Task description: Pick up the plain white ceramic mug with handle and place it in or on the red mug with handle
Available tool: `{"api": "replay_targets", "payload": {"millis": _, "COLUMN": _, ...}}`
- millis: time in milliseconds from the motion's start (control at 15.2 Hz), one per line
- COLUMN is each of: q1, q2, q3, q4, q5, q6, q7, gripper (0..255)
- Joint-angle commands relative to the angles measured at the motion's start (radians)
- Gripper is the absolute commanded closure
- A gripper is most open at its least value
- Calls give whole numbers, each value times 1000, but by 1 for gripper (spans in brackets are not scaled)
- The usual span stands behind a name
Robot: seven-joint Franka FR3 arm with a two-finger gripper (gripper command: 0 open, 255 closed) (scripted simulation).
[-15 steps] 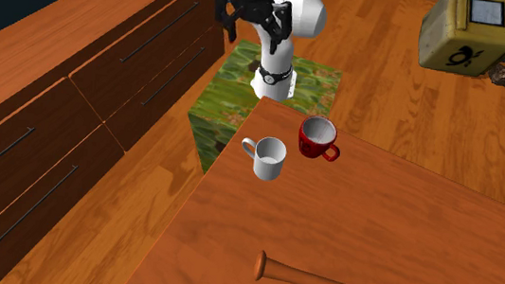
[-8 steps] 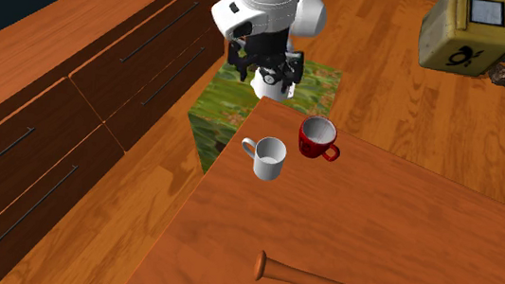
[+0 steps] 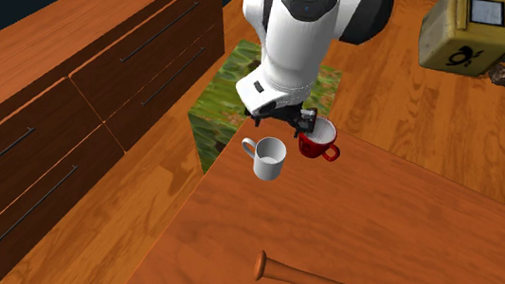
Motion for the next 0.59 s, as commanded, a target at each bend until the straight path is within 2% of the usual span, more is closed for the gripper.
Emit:
{"api": "replay_targets", "payload": {"millis": 0, "q1": 10, "q2": 75, "q3": 26, "q4": 14, "q5": -5, "q6": 48, "q7": 22, "gripper": 0}}
{"api": "replay_targets", "payload": {"millis": 198, "q1": 22, "q2": 188, "q3": 59, "q4": 48, "q5": -23, "q6": 104, "q7": 54, "gripper": 0}}
{"api": "replay_targets", "payload": {"millis": 528, "q1": 23, "q2": 210, "q3": 62, "q4": -1, "q5": -26, "q6": 175, "q7": 57, "gripper": 0}}
